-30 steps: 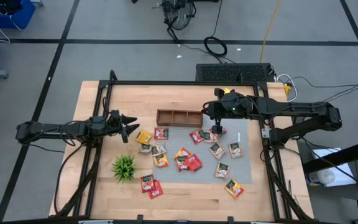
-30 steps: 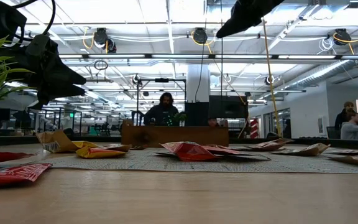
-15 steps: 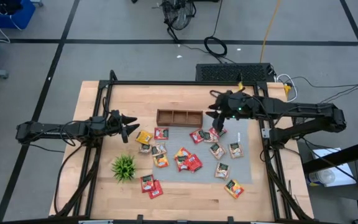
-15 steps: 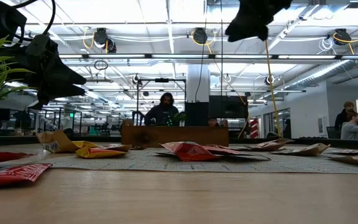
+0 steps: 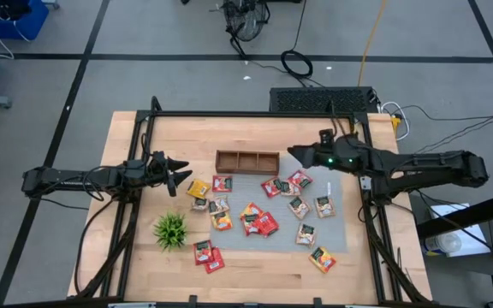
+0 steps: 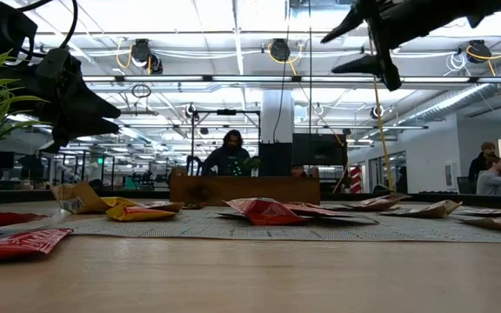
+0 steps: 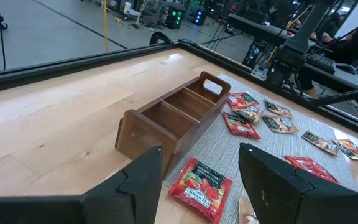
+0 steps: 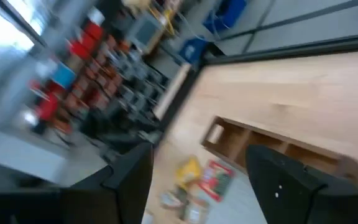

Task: Pick & Place Tea
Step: Put the red tea bag into the right section of the wooden organizer

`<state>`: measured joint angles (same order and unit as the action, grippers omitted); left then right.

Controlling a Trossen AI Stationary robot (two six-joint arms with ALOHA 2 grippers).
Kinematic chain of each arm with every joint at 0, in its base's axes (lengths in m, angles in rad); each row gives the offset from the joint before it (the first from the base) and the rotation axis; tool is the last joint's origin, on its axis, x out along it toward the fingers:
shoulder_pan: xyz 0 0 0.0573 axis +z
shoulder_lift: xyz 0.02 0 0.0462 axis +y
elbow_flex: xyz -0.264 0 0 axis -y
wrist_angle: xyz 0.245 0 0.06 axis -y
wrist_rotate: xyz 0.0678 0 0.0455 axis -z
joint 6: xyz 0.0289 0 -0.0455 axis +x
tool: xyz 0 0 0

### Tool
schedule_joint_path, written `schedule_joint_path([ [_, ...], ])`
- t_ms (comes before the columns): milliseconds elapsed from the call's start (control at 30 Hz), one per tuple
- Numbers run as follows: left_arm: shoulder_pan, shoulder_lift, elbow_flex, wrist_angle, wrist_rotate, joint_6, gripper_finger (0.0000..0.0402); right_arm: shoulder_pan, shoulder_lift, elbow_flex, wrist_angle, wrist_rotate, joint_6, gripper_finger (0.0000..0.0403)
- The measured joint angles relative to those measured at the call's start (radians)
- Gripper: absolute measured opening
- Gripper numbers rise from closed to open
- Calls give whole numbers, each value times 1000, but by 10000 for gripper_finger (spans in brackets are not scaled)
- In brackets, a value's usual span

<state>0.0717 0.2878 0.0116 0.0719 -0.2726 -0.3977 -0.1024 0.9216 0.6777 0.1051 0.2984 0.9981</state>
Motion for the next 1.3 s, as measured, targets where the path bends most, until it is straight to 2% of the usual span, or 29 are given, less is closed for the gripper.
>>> schedule_joint_path([
  [200, 0, 0, 0, 0, 0, 0, 212, 1, -78, -130, 136, 25, 217, 227],
  [433, 0, 0, 0, 0, 0, 0, 212, 50, -163, -251, 131, 120, 426, 213],
  [667, 0, 0, 0, 0, 0, 0, 212, 98, -186, -338, 73, 198, 588, 199],
  [867, 0, 0, 0, 0, 0, 0, 212, 138, -185, -369, -32, 256, 696, 185],
  [1200, 0, 0, 0, 0, 0, 0, 212, 276, -171, -369, -159, 385, 874, 169],
  [1300, 0, 0, 0, 0, 0, 0, 212, 299, -146, -369, -166, 386, 933, 169],
])
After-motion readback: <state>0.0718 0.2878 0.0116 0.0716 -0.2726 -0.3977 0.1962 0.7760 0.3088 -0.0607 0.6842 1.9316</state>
